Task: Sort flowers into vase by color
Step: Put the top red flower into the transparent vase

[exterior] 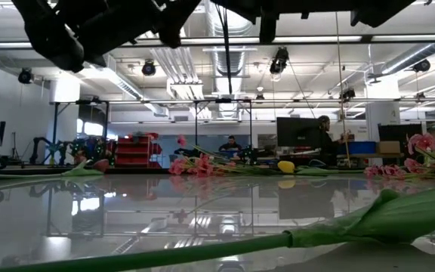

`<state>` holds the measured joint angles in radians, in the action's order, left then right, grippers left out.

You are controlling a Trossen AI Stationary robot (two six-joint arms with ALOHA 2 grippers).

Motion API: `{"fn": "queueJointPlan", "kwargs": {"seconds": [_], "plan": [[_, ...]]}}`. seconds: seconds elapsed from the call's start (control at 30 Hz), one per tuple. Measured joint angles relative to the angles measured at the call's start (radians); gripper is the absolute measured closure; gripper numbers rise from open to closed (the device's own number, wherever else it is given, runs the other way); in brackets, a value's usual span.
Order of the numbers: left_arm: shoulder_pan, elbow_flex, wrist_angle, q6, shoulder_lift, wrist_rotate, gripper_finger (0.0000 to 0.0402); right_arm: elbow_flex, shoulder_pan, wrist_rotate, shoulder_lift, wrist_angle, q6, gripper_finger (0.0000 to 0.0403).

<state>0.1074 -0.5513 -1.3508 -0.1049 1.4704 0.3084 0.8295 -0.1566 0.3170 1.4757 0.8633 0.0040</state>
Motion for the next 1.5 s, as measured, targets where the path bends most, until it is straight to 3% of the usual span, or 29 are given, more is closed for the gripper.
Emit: {"fn": "queueJointPlan", "kwargs": {"seconds": [0.2,0.47,0.57,0.7,0.77,0.93,1.13,1.23,1.5], "plan": [[0.009,-0.122,0.289,0.02,0.003,0.042,0.0205,0.0,-0.001,-0.003,0.0,-0.017,-0.004,0.0394],[0.017,-0.243,0.52,0.056,0.002,0.071,0.0212,0.001,0.004,-0.002,0.0,-0.066,0.002,0.0392],[0.021,-0.284,0.6,0.07,0.002,0.066,0.0247,0.001,0.004,-0.002,0.0,-0.068,-0.001,0.0381],[0.03,-0.305,0.695,0.082,-0.034,0.118,0.0343,0.001,0.004,-0.002,0.0,-0.092,0.008,0.0344],[0.043,-0.312,0.765,0.086,-0.077,0.137,0.0386,0.001,0.001,-0.001,-0.009,-0.101,0.009,0.0317],[0.061,-0.323,1.042,0.122,-0.218,0.146,0.0395,0.001,-0.018,-0.002,-0.052,-0.13,-0.01,0.0245],[0.053,-0.532,1.722,0.262,-0.427,0.147,0.0401,0.001,-0.044,-0.002,-0.152,-0.193,-0.074,0.0188],[0.036,-0.626,1.958,0.274,-0.514,0.143,0.0401,0.0,-0.045,-0.002,-0.178,-0.202,-0.081,0.0177],[-0.056,-0.669,2.209,0.085,-0.736,-0.108,0.0401,-0.003,-0.044,0.088,-0.153,-0.199,-0.092,0.0177]]}}
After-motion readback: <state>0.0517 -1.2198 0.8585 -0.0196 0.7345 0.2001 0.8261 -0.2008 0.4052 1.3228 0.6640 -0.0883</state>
